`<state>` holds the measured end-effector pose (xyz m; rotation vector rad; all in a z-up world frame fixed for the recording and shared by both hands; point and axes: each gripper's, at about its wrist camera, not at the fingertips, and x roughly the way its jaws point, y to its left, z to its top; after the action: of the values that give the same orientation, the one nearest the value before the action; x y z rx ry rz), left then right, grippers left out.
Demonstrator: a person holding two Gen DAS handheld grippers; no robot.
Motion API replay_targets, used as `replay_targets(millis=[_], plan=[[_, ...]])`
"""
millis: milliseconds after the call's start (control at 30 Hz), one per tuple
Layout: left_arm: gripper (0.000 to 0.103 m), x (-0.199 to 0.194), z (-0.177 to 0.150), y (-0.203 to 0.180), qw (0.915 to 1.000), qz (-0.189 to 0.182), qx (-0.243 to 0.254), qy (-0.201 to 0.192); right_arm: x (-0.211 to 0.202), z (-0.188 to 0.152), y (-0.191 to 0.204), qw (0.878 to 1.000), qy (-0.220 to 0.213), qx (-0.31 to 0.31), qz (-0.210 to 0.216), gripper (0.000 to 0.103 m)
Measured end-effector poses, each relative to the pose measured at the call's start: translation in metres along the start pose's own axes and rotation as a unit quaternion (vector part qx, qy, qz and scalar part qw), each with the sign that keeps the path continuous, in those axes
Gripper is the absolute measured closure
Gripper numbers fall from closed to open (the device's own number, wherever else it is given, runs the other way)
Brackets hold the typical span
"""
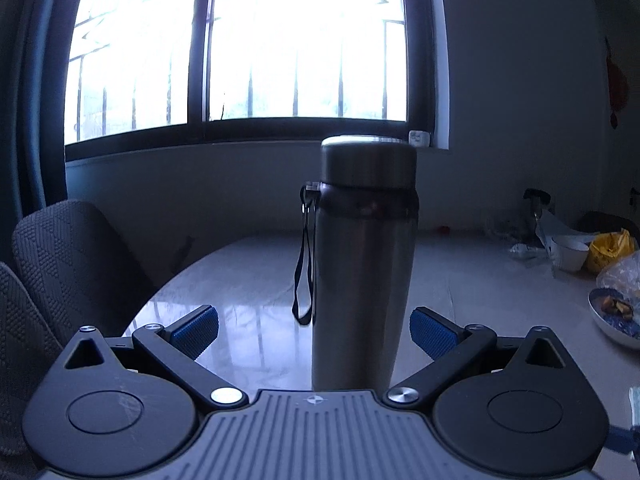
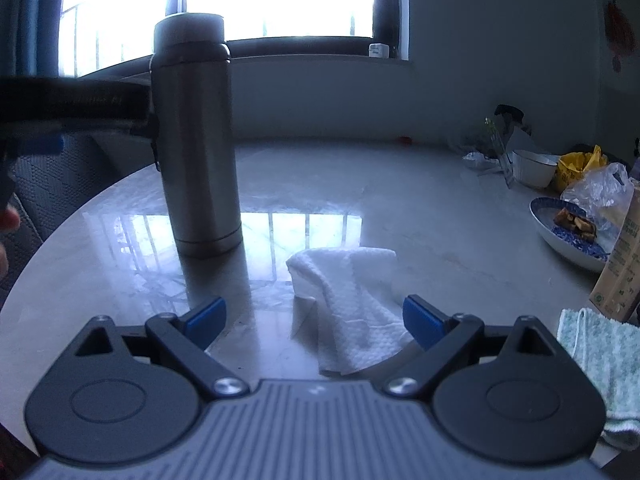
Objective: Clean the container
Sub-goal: 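Approach the steel thermos with the left gripper and close on its body, then grasp the white tissue with the right gripper while the left gripper holds the thermos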
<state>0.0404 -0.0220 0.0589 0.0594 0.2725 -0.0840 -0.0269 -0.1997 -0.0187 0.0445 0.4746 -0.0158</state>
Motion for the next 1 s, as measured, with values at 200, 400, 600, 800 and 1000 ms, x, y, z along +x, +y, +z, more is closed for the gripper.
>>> replay_targets(millis=[200, 400, 600, 800, 1000], plan=[[0.000, 0.013, 0.018, -0.001, 0.9998, -0.002, 0.007, -0.020, 0.006, 0.001, -0.003, 1.000, 0.004, 0.001, 0.000, 0.008], [0.000, 0.036, 0.043, 0.000, 0.9992, -0.027, 0.000, -0.031, 0.015, 0.002, -0.005, 1.000, 0.013, 0.004, 0.000, 0.008], [0.000, 0.042, 0.060, -0.008, 0.9971, -0.050, 0.007, -0.058, 0.024, 0.003, -0.007, 1.000, 0.020, 0.006, -0.002, 0.008], [0.002, 0.061, 0.073, -0.006, 0.9962, -0.067, -0.017, -0.053, 0.030, 0.005, -0.007, 1.000, 0.024, 0.008, -0.001, 0.008], [0.032, 0.064, 0.073, -0.012, 0.9929, -0.106, 0.003, -0.053, 0.033, 0.005, -0.008, 1.000, 0.026, 0.009, -0.003, 0.008]])
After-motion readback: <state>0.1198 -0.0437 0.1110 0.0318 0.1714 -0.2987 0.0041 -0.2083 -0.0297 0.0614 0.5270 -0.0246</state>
